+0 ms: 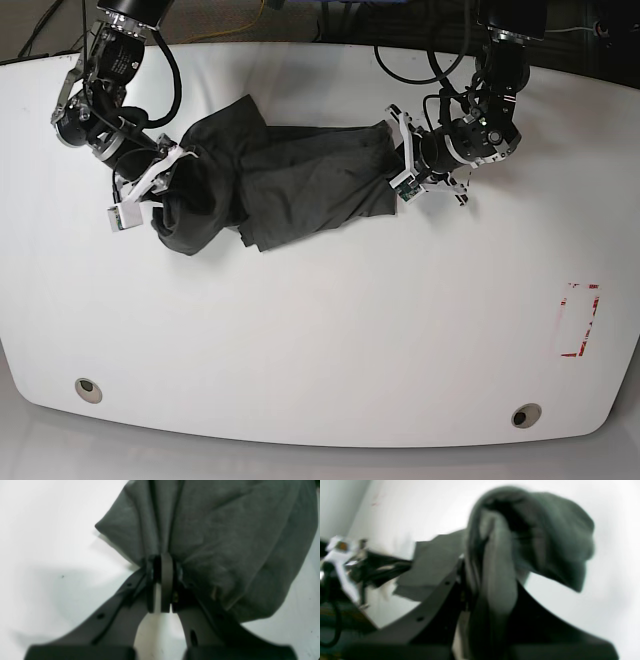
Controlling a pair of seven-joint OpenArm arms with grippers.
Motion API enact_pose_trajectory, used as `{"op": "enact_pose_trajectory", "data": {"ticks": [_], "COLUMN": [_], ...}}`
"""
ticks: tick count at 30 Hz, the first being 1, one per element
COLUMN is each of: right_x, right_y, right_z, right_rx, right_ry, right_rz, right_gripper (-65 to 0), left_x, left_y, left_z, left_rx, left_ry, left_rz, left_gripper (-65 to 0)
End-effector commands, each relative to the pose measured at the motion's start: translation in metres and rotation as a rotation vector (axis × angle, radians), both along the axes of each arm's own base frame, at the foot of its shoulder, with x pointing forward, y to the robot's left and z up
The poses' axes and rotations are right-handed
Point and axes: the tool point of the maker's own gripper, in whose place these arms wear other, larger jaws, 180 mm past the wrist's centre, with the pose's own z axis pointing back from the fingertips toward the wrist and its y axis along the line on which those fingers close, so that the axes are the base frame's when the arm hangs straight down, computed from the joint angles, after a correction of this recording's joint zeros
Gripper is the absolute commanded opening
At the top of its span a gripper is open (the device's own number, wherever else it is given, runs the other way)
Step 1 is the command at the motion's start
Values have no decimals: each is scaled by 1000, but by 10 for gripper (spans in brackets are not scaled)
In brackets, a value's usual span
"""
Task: Layout the t-shirt on the table in an organized manner, then fold the t-shirt properly
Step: 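Grasp the other end with the right gripper and fold it toward the left gripper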
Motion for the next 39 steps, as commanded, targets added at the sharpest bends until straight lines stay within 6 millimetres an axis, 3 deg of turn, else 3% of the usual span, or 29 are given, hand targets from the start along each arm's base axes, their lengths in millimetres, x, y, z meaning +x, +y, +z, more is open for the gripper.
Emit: {"op": "enact_pose_trajectory", "data": {"ticks": [1, 15, 21, 32, 35, 39], "right_x": [6, 9, 13, 17, 19, 19], "right_y": [18, 94, 113, 135, 139, 143], "right_z": [19, 28, 35, 26, 29, 30], "right_rx": [30, 117, 151, 190, 189, 190], "right_ry": [-73, -96, -117, -78, -89, -92], "right_rz": [36, 217, 252, 307, 319, 334], "right_gripper": [-649, -646, -645, -644, -610, -495], "left_x": [-1, -5, -5, -4, -4, -4], "left_y": [6, 8, 7, 7, 7, 7], "left_z": [-3, -11, -11, -11, -11, -11], "left_rx": [42, 46, 44, 44, 44, 44], "left_ry": [9, 35, 35, 32, 32, 32], "left_rz": [-4, 0, 1, 1, 1, 1], "left_gripper": [-628, -628, -628, -628, -628, -628]}}
